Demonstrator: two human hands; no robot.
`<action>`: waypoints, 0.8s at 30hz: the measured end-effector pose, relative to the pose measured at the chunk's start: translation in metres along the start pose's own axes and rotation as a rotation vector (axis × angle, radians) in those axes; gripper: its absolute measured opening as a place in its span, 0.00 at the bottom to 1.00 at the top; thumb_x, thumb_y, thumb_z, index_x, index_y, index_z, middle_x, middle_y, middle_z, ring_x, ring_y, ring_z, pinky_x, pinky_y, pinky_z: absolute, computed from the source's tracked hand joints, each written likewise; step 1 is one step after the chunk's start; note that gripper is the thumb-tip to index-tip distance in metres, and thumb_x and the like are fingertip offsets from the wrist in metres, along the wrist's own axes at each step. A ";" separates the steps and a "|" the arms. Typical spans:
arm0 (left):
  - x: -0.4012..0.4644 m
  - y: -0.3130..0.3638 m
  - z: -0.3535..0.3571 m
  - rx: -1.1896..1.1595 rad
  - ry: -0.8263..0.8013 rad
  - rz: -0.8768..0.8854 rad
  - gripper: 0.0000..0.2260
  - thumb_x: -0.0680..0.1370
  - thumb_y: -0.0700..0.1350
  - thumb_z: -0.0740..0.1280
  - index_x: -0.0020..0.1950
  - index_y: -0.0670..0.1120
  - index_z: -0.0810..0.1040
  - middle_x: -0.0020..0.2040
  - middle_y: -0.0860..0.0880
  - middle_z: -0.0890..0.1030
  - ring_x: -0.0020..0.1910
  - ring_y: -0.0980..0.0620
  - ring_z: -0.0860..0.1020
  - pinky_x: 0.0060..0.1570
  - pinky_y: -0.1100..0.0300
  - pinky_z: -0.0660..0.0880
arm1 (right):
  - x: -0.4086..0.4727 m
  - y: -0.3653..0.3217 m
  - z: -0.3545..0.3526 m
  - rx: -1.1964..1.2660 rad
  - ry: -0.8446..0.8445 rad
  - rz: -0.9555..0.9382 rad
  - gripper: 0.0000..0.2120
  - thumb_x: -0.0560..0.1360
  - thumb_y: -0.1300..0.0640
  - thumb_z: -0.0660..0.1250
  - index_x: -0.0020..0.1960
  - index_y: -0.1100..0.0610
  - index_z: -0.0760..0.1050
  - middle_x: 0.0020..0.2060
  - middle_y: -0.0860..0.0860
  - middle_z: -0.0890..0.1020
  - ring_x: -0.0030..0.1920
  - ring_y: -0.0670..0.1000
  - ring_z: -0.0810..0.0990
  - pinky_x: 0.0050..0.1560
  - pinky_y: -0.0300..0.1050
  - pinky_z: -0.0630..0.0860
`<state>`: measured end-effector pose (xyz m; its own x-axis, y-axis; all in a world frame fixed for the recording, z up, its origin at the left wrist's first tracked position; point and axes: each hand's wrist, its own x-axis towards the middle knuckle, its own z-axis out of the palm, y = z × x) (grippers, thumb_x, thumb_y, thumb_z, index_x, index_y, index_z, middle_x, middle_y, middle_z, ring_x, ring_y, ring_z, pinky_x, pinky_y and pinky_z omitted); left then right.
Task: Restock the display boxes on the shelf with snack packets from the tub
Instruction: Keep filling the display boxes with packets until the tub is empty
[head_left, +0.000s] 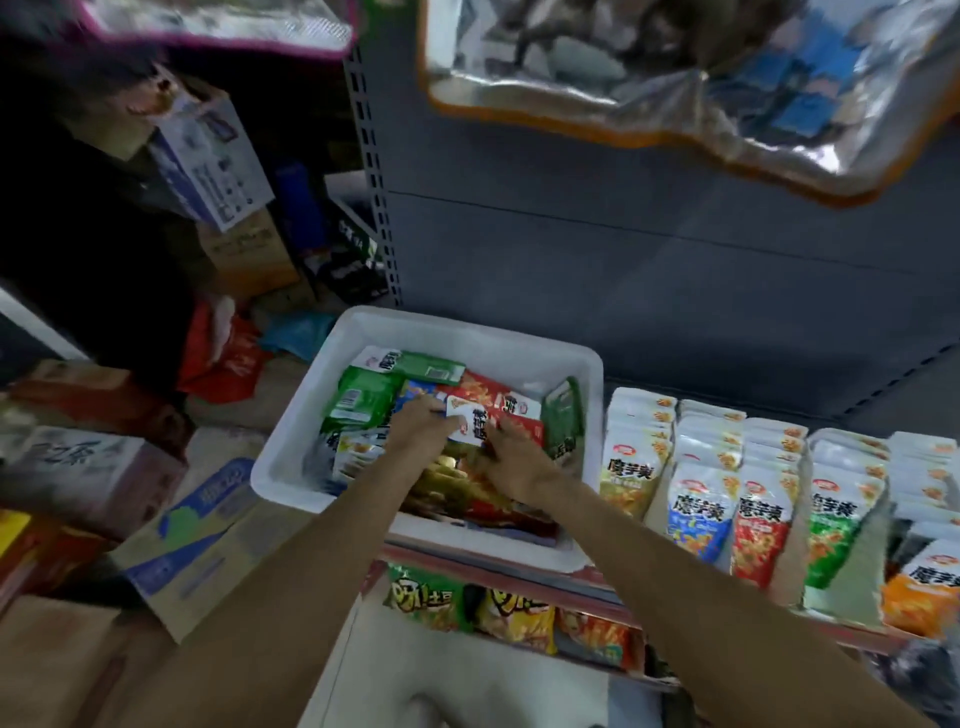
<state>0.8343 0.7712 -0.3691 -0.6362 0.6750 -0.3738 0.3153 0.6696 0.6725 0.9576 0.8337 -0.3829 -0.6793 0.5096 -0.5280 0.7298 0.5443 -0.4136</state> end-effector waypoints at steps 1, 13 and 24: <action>-0.001 0.001 0.001 0.024 0.011 0.014 0.13 0.76 0.45 0.69 0.56 0.40 0.80 0.55 0.43 0.80 0.48 0.47 0.77 0.44 0.58 0.71 | -0.003 -0.002 0.001 0.007 0.004 -0.016 0.30 0.82 0.47 0.51 0.77 0.59 0.45 0.77 0.56 0.42 0.77 0.55 0.46 0.73 0.47 0.52; -0.031 0.009 -0.022 -0.131 0.149 0.409 0.10 0.79 0.37 0.63 0.57 0.42 0.80 0.46 0.50 0.78 0.46 0.54 0.76 0.38 0.76 0.68 | -0.030 0.002 -0.036 0.253 0.429 -0.186 0.23 0.78 0.61 0.63 0.72 0.55 0.63 0.67 0.54 0.71 0.67 0.52 0.69 0.68 0.41 0.62; -0.071 0.074 0.012 -0.315 0.076 0.542 0.02 0.77 0.42 0.67 0.49 0.45 0.76 0.42 0.52 0.81 0.40 0.60 0.80 0.39 0.64 0.77 | -0.092 0.056 -0.066 0.764 0.678 -0.248 0.14 0.78 0.64 0.62 0.36 0.52 0.73 0.31 0.51 0.76 0.35 0.44 0.76 0.41 0.50 0.78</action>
<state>0.9114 0.7769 -0.3009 -0.4962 0.8610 0.1116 0.3919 0.1075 0.9137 1.0561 0.8618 -0.3086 -0.5447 0.8362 0.0638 0.2586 0.2398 -0.9358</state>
